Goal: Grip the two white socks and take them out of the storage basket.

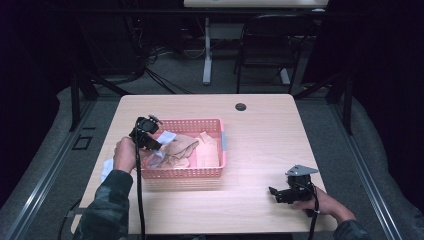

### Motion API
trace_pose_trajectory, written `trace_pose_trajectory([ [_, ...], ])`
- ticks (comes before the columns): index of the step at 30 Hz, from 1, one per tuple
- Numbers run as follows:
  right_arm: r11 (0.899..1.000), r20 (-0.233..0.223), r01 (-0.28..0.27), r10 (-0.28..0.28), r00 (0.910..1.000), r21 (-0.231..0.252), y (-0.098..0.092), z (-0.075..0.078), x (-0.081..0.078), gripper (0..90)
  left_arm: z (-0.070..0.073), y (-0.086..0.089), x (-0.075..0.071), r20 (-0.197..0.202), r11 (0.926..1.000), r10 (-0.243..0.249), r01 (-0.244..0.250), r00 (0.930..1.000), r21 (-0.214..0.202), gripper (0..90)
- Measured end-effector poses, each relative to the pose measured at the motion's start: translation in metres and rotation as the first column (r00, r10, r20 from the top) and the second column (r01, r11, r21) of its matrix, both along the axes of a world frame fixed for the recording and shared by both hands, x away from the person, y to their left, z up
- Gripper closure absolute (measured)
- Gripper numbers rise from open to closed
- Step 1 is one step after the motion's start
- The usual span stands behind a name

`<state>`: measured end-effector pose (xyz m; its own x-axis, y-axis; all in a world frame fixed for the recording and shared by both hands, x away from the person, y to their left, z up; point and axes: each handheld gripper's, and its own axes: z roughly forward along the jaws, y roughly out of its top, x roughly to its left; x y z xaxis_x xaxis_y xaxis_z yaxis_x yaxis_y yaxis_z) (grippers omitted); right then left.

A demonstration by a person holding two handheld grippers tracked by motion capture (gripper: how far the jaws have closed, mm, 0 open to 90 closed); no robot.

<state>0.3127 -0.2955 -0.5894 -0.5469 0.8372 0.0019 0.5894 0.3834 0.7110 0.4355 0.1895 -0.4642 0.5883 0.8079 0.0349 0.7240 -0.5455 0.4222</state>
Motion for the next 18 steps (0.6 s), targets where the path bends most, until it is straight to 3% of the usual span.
trace_pose_trajectory([
  [7, 1.0, 0.0, 0.0, 0.0, 1.0, 0.0, 0.0, 0.0, 0.0, 0.0, 0.038, -0.002, -0.007, 0.065, 0.9995, -0.027, 0.028, 0.9976, -0.014, 82.8],
  [18, 1.0, 0.0, 0.0, 0.0, 1.0, 0.001, 0.0, 0.0, 0.0, 0.0, 0.08, 0.0, -0.011, 0.121, 0.9986, -0.039, 0.043, 0.9918, -0.03, 82.9],
])
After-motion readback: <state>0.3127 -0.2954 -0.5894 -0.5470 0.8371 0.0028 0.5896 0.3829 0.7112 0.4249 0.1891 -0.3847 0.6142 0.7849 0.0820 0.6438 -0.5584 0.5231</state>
